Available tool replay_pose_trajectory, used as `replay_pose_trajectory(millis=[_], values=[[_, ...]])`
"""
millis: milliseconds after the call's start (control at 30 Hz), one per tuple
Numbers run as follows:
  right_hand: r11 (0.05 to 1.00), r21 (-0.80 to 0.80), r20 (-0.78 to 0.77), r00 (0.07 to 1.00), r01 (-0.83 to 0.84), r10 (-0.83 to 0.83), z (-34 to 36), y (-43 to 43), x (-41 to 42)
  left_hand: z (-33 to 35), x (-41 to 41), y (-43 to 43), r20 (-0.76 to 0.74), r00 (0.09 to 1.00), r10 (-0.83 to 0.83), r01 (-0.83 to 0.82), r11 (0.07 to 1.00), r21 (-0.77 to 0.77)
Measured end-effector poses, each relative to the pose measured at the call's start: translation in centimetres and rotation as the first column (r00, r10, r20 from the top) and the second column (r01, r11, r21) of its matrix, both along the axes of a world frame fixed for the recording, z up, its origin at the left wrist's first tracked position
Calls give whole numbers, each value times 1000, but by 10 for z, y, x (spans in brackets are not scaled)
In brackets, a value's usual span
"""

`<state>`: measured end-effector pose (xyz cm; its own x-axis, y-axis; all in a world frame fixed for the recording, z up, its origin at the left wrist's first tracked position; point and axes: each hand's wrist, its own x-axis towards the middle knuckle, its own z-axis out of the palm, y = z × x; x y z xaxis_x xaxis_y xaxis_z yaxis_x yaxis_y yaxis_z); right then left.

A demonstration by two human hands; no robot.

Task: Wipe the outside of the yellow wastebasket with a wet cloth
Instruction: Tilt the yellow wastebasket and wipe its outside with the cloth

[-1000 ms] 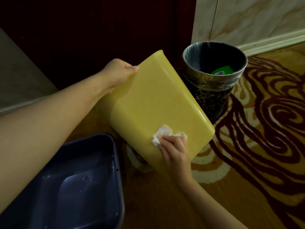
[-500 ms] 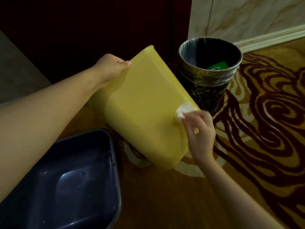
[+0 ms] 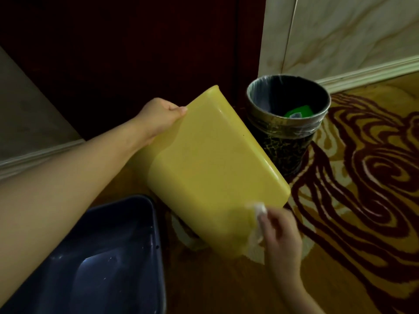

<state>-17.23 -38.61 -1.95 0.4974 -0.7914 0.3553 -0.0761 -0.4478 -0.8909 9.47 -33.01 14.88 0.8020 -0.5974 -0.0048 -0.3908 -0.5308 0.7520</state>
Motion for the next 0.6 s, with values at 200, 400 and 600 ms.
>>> replay_pose_trajectory(millis=[200, 400, 600], values=[[987, -135, 101, 992, 91, -78, 105, -63, 101, 4, -8, 9, 44, 995, -86, 87, 996, -23], [969, -227, -14, 995, 96, -102, 72, -62, 108, 0, -8, 19, 13, 996, -88, 89, 994, -65], [933, 24, -200, 916, 358, -346, -7, -63, 27, -4, 5, 27, -64, 997, -47, 41, 994, -97]])
